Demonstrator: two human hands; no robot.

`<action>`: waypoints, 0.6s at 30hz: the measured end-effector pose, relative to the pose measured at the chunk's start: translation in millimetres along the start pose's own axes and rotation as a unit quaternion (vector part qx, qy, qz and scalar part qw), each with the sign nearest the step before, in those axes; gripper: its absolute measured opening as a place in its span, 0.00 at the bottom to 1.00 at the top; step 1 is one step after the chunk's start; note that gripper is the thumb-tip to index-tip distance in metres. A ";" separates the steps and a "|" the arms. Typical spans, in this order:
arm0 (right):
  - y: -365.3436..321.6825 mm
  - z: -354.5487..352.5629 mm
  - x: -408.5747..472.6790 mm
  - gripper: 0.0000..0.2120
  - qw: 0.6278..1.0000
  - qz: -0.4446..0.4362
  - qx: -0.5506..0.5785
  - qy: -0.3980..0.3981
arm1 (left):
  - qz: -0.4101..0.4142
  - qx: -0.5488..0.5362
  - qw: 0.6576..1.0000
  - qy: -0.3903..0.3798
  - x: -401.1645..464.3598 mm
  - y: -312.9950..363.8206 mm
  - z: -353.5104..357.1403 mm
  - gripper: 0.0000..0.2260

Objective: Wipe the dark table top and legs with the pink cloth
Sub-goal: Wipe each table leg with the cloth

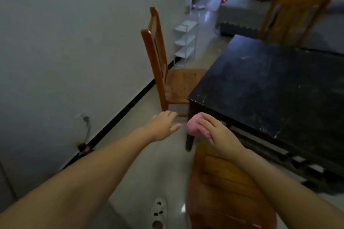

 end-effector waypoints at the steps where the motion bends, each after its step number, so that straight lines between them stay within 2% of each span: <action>1: 6.1 4.7 -4.9 0.25 0.999 0.041 -0.001 -0.001 | 0.017 0.002 1.000 -0.020 11.0 -4.9 6.8 0.22; 4: 20.2 12.7 -20.0 0.25 0.993 0.118 -0.005 -0.005 | 0.058 0.008 0.996 -0.073 38.7 -9.4 26.7 0.21; 10: 43.6 22.6 -29.8 0.27 0.987 0.159 -0.024 -0.017 | 0.095 -0.014 0.989 -0.108 62.9 -14.4 63.6 0.22; 14: 47.3 29.7 -41.0 0.27 0.973 0.228 -0.018 -0.024 | 0.143 -0.005 0.975 -0.169 70.6 -18.1 93.5 0.22; 18: 54.0 51.2 -30.8 0.30 0.953 0.283 -0.043 -0.097 | 0.205 0.003 0.957 -0.206 102.1 -32.3 104.2 0.22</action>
Point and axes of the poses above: each hand's wrist, its own x-axis towards the middle knuckle, its own z-axis out of the palm, y = z × x, the point moved 7 cm from there along x, towards the middle knuckle, and after that the axes turned 11 degrees about z, right-handed, at the moved point
